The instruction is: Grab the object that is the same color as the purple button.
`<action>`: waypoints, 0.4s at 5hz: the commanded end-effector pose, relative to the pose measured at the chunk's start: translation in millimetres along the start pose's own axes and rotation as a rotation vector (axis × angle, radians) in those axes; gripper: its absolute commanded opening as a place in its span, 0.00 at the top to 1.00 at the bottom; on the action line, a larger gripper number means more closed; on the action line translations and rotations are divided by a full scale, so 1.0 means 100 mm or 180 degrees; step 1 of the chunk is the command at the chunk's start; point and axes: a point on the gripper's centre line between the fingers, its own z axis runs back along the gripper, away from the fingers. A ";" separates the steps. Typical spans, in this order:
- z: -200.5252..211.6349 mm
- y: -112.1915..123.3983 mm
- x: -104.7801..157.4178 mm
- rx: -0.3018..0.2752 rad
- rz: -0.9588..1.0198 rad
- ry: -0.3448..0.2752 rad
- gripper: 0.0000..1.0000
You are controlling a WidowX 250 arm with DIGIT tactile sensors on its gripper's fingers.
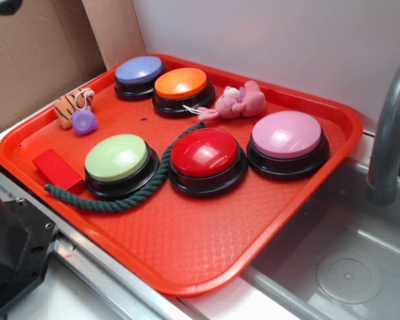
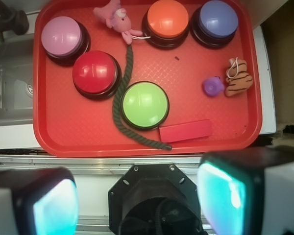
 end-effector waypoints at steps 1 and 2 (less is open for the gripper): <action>0.00 0.00 0.00 0.0000 0.0000 0.0000 0.00; -0.14 0.29 0.13 -0.0132 0.0727 0.0039 0.00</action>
